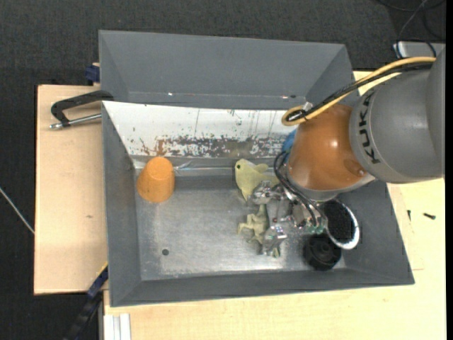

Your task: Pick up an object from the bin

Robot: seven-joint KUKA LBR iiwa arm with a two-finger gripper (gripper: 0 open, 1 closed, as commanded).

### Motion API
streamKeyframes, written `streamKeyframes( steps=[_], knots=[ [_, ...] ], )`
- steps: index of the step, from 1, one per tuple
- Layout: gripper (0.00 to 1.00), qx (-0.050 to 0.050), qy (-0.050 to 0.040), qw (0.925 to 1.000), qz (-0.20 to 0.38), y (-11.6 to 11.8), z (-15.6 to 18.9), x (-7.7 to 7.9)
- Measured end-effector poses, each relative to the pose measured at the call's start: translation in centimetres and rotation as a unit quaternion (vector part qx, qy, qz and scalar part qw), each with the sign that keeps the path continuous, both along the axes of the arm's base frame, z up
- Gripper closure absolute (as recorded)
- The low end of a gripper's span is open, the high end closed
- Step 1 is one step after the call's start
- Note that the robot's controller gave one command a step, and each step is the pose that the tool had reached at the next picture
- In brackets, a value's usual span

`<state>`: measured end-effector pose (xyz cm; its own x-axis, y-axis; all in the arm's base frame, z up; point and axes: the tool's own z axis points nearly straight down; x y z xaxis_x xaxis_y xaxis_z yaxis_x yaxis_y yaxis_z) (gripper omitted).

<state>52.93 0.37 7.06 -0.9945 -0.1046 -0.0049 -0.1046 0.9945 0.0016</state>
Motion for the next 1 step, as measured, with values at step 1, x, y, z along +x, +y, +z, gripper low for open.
streamKeyframes(
  steps=[1],
  knots=[
    [1.0, 0.0, -0.0045, 1.0, 0.002, 0.25, 0.45, 0.2]
  ],
)
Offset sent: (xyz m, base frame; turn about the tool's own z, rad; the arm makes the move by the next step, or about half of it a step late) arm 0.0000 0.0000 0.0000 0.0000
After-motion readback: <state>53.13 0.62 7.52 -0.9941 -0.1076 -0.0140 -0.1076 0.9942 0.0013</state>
